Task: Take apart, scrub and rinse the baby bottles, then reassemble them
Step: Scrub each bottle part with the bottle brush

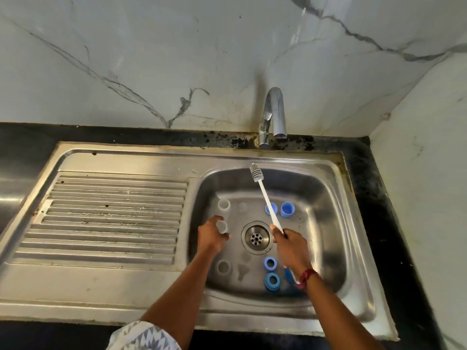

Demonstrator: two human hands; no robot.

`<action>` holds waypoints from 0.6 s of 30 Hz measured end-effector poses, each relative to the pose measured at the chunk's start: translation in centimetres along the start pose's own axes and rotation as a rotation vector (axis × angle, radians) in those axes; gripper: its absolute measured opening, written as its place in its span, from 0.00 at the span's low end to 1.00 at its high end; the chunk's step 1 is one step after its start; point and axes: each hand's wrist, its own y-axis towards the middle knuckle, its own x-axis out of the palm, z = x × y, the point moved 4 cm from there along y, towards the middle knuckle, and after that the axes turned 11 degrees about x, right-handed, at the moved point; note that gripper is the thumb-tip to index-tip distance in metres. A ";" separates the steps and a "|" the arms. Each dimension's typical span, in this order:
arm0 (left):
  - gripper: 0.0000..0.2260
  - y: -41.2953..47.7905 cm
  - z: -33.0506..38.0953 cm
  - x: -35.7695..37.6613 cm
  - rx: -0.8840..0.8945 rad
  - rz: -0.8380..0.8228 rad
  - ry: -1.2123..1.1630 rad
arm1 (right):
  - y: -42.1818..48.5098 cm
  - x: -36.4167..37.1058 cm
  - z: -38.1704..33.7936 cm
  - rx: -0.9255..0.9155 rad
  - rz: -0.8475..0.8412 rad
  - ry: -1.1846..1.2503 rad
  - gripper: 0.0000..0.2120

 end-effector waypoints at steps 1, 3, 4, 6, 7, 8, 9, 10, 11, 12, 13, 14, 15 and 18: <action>0.22 0.2 -0.1 0.2 0.000 -0.006 0.002 | 0.3 0.3 -0.2 -0.002 -0.001 -0.010 0.28; 0.22 0.5 -0.5 0.7 -0.011 -0.013 -0.017 | 1.0 0.9 -0.3 -0.001 -0.012 -0.019 0.28; 0.22 0.5 -0.6 0.9 -0.016 -0.013 -0.027 | 1.2 1.0 -0.3 -0.005 -0.015 -0.021 0.28; 0.22 0.7 -0.8 1.2 -0.021 -0.013 -0.030 | 1.8 1.4 0.0 -0.006 -0.023 -0.007 0.26; 0.22 0.9 -0.9 1.4 -0.014 -0.017 -0.021 | 1.9 1.5 0.1 -0.005 -0.026 0.003 0.26; 0.22 1.0 -0.9 1.6 -0.003 -0.024 -0.006 | 2.0 1.6 0.1 -0.003 -0.026 0.008 0.25; 0.22 1.2 -1.0 1.6 0.007 -0.027 0.005 | 2.1 1.6 0.1 -0.007 -0.024 0.012 0.25; 0.22 1.3 -1.0 1.7 0.012 -0.030 0.013 | 2.1 1.6 0.1 -0.011 -0.021 0.013 0.24; 0.22 1.5 -1.0 1.7 0.016 -0.030 0.019 | 2.2 1.5 0.0 -0.018 -0.019 0.017 0.24; 0.23 1.6 -1.1 1.8 0.018 -0.031 0.024 | 2.2 1.5 0.0 -0.022 -0.020 0.016 0.24; 0.24 1.6 -1.1 1.8 0.021 -0.034 0.032 | 2.2 1.5 0.0 -0.029 -0.020 0.014 0.23; 0.25 1.6 -1.2 1.9 0.021 -0.039 0.043 | 2.2 1.4 0.0 -0.033 -0.018 0.012 0.23; 0.26 1.6 -1.3 2.0 0.020 -0.040 0.051 | 2.2 1.3 0.0 -0.037 -0.015 0.011 0.23; 0.32 1.4 -1.3 2.0 0.013 -0.009 0.043 | 2.2 0.9 0.0 -0.039 -0.008 0.018 0.23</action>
